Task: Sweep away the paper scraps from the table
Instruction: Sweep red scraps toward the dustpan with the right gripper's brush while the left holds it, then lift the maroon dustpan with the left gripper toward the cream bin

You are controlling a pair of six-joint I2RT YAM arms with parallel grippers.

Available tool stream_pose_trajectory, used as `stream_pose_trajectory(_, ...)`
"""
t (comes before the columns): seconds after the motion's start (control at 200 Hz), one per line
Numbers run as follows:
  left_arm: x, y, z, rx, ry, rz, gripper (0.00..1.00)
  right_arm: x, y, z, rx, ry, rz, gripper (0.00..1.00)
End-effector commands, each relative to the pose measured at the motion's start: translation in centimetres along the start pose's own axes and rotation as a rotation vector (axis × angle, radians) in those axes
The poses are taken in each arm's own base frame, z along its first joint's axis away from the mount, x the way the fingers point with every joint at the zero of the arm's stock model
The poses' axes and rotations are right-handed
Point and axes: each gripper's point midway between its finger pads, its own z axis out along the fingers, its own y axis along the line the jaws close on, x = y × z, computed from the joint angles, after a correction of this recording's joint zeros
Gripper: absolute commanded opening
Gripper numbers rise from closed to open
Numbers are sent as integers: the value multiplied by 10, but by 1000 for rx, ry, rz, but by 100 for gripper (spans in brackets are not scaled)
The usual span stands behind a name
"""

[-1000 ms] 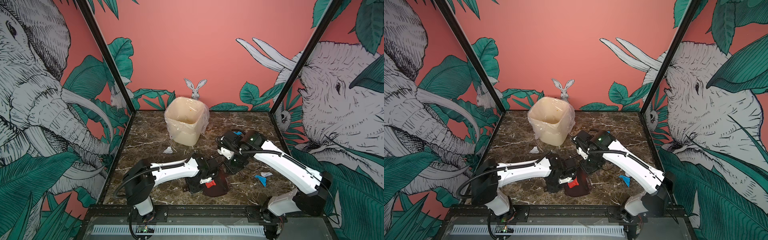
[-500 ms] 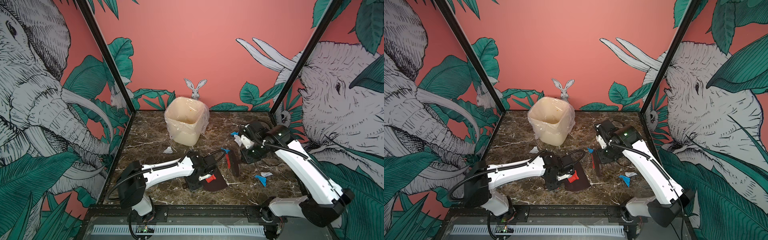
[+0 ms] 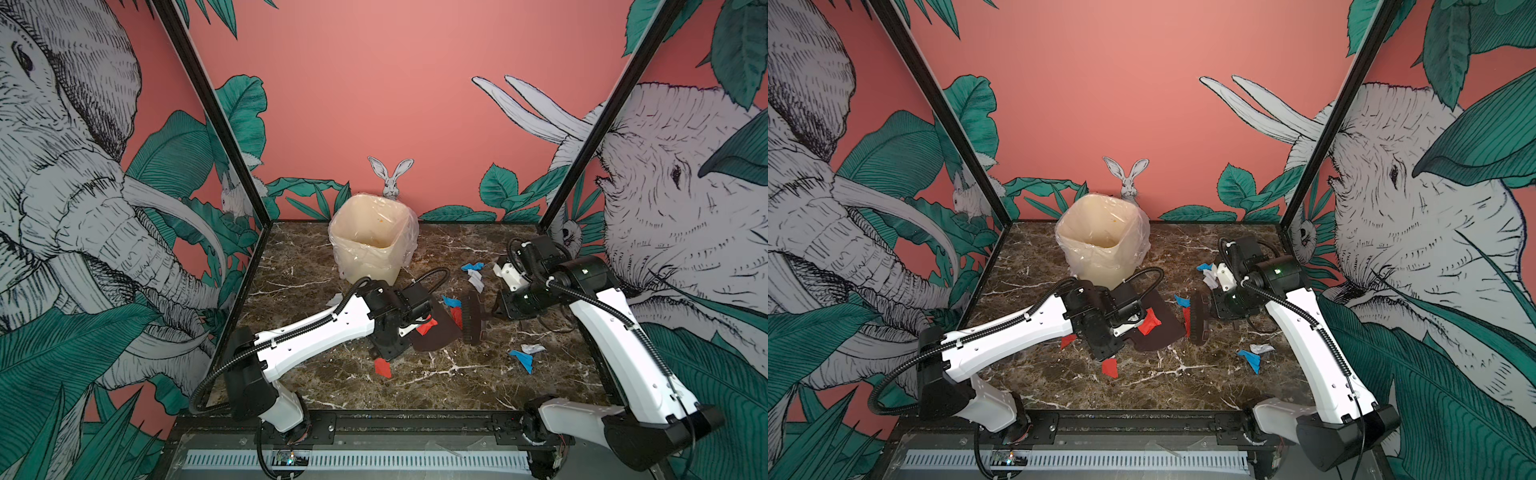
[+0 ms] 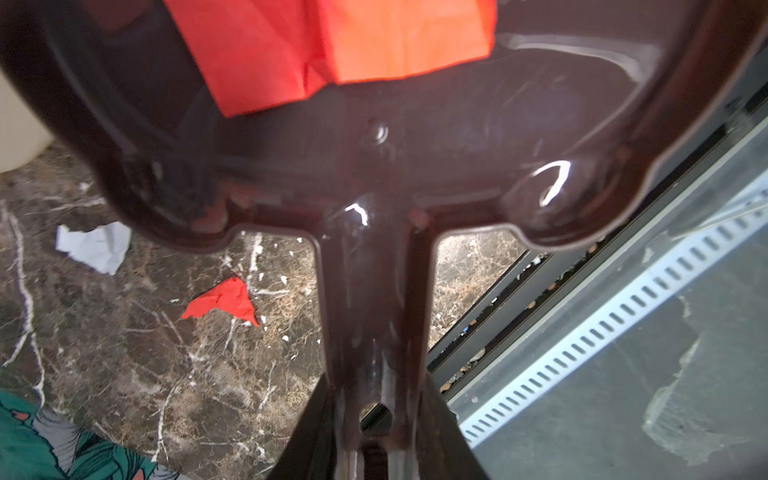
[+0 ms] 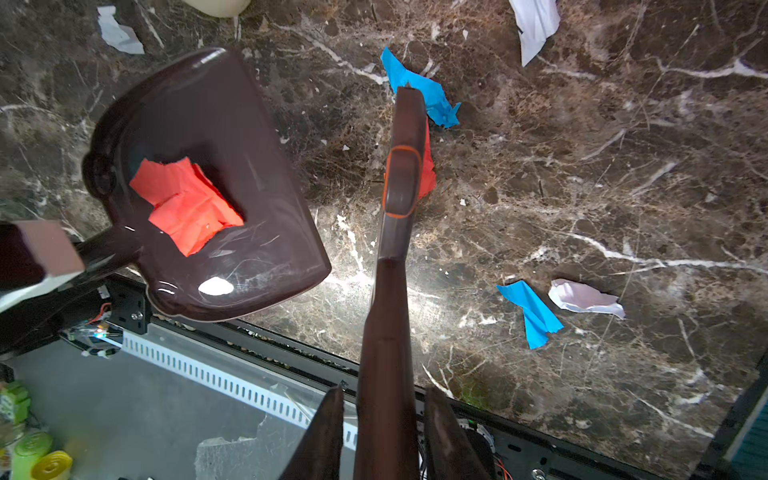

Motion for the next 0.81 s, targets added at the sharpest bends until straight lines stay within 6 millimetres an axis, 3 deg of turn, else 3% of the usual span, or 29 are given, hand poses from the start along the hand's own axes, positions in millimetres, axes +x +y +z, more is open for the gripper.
stream_pose_trajectory(0.0, 11, 12, -34, -30, -13, -75, 0, -11, 8, -8, -98, -92, -2, 0)
stream_pose_trajectory(0.545, 17, 59, -117, -71, -115, -262, 0, -12, 1, -6, -147, -116, 36, 0)
stream_pose_trajectory(0.8, 31, 87, -137, -105, -110, -353, 0, -14, 4, -7, -169, -120, 46, 0)
